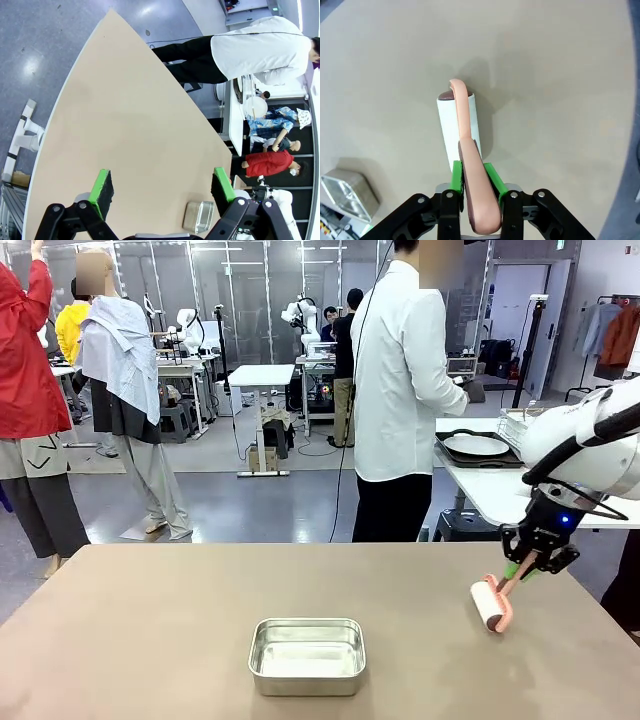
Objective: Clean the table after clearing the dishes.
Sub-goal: When the right (or left) Handle tray is removed, use the right hand (or left hand) to clean the right (or left) side of the table with the Lint Roller.
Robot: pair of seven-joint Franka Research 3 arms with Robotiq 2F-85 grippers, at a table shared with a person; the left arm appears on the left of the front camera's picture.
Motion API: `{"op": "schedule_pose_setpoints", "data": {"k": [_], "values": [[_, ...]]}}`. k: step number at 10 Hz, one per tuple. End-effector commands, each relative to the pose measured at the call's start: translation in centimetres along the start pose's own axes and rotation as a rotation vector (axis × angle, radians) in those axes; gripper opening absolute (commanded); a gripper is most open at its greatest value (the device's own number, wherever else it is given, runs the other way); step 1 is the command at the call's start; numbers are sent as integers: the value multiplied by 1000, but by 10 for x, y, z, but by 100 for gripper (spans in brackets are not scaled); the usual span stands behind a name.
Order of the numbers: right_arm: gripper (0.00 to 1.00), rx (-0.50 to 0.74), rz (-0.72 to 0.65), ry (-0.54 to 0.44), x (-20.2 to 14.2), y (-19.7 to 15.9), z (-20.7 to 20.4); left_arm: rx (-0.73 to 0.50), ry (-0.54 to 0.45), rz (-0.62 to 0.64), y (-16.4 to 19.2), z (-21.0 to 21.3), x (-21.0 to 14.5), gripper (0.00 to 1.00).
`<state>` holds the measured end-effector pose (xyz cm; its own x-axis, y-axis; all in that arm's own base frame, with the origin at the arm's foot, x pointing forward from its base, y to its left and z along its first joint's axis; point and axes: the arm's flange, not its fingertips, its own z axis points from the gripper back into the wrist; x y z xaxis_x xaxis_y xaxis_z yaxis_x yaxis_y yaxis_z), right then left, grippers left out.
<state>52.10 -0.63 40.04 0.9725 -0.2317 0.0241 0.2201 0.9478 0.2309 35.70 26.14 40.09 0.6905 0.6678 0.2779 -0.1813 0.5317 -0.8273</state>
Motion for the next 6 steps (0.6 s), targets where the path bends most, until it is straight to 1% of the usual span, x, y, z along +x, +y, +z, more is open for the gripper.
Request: {"op": "schedule_pose_setpoints", "data": {"k": [1, 2, 3, 5, 6], "values": [[22, -148, -72, 26, -12, -12, -4, -9, -9, 8, -1, 2, 1, 100], [22, -171, -127, 35, -13, -17, 12, -9, -9, 8, -1, 2, 1, 100], [22, -177, -151, 22, -11, -18, 24, -9, -9, 8, -1, 2, 1, 100], [22, -200, -167, -41, -15, -12, 49, -9, -9, 8, -1, 2, 1, 100], [22, -238, -164, -61, -22, -7, 59, -9, -9, 8, -1, 2, 1, 100]]}}
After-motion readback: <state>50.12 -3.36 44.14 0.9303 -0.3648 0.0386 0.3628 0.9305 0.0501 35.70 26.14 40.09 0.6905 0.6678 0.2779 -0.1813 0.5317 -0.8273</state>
